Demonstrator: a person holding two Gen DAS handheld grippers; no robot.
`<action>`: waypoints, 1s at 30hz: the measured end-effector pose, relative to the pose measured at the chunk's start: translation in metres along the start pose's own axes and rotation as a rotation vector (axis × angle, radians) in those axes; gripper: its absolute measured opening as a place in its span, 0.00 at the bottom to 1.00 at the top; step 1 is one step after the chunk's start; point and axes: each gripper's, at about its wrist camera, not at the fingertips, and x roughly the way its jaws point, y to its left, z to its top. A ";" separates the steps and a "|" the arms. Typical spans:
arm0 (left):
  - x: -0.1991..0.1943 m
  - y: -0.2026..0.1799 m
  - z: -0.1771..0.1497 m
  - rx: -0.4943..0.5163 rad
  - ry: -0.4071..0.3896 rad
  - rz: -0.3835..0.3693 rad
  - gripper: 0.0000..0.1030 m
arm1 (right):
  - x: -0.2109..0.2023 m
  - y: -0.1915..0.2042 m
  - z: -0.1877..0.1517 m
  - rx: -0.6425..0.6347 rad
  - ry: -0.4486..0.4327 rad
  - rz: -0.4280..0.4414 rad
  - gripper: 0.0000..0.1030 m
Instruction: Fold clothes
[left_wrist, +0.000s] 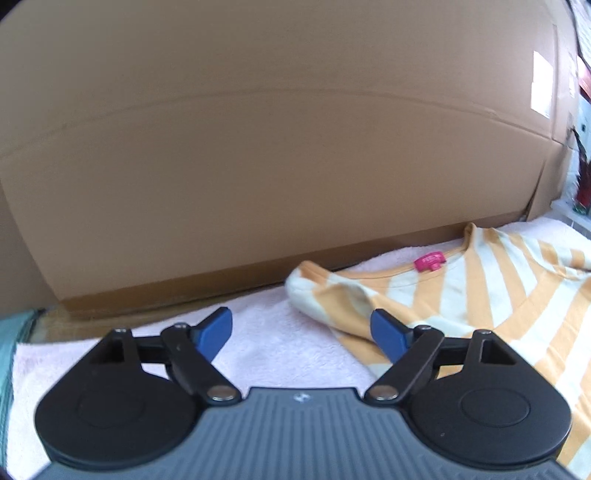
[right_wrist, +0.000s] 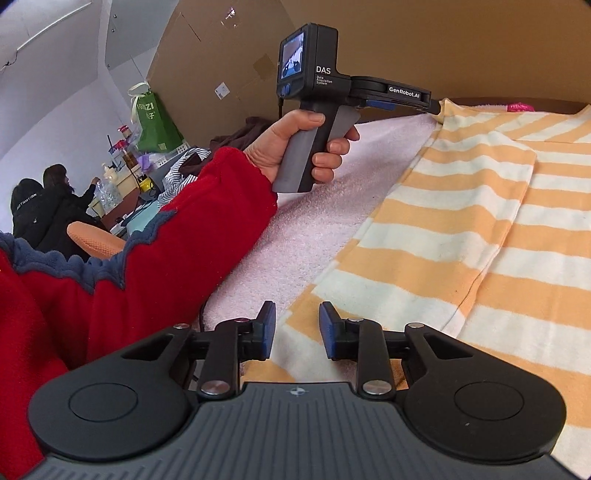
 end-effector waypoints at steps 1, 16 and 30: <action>0.002 0.003 0.000 -0.011 0.022 -0.012 0.73 | 0.000 -0.001 0.000 0.004 -0.009 -0.001 0.25; 0.015 -0.009 -0.001 0.067 0.061 -0.116 0.45 | 0.042 -0.100 0.171 -0.002 -0.230 -0.324 0.28; 0.014 -0.011 0.001 0.095 0.056 -0.156 0.22 | 0.150 -0.133 0.204 -0.092 -0.091 -0.404 0.05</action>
